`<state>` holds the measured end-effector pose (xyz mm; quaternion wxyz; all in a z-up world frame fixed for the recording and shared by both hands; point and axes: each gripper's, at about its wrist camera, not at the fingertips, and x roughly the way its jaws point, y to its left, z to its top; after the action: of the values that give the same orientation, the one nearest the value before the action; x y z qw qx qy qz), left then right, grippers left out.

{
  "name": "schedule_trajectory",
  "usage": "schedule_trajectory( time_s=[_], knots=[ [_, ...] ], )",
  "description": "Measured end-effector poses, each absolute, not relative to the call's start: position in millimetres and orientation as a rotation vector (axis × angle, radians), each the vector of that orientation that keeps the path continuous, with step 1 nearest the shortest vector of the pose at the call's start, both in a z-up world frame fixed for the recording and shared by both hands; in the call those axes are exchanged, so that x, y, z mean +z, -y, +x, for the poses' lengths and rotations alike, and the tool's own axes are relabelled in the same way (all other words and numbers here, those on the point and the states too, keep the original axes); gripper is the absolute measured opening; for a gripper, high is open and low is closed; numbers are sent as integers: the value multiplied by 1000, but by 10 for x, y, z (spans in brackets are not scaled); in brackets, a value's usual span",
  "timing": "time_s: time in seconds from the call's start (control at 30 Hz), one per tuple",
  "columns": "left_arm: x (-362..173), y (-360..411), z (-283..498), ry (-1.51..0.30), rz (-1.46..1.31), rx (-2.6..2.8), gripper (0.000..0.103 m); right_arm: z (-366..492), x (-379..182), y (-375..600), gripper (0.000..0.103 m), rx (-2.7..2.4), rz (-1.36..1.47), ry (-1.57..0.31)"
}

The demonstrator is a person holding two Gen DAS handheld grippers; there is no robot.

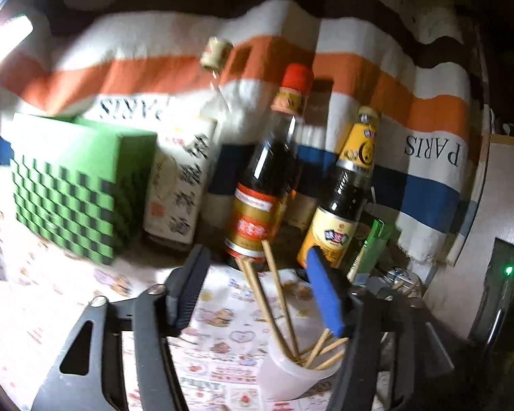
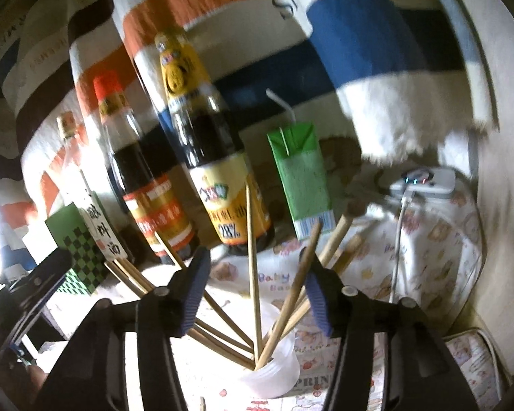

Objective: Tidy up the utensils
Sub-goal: 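Open both tools and withdraw them from the cup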

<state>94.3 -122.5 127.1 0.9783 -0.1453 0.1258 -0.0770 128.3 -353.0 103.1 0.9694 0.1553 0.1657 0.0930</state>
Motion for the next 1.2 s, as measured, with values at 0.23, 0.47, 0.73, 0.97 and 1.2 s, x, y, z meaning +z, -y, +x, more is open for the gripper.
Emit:
schedule_trajectory(
  time_s=[0.23, 0.47, 0.73, 0.97, 1.2],
  knots=[
    [1407, 906, 693, -292, -179, -97, 68, 1038, 1348, 3487, 60, 152, 209, -239],
    [1405, 609, 402, -292, -138, -60, 78, 852, 1526, 3342, 60, 165, 158, -215],
    [1356, 365, 164, -296, -160, -24, 86, 567, 1501, 3187, 60, 279, 181, -275],
    [1155, 309, 62, -299, -189, -46, 100, 207, 1307, 2982, 60, 231, 142, -335],
    [826, 355, 236, -441, -160, -5, 101, 204, 923, 2937, 60, 263, 146, -425]
  ],
)
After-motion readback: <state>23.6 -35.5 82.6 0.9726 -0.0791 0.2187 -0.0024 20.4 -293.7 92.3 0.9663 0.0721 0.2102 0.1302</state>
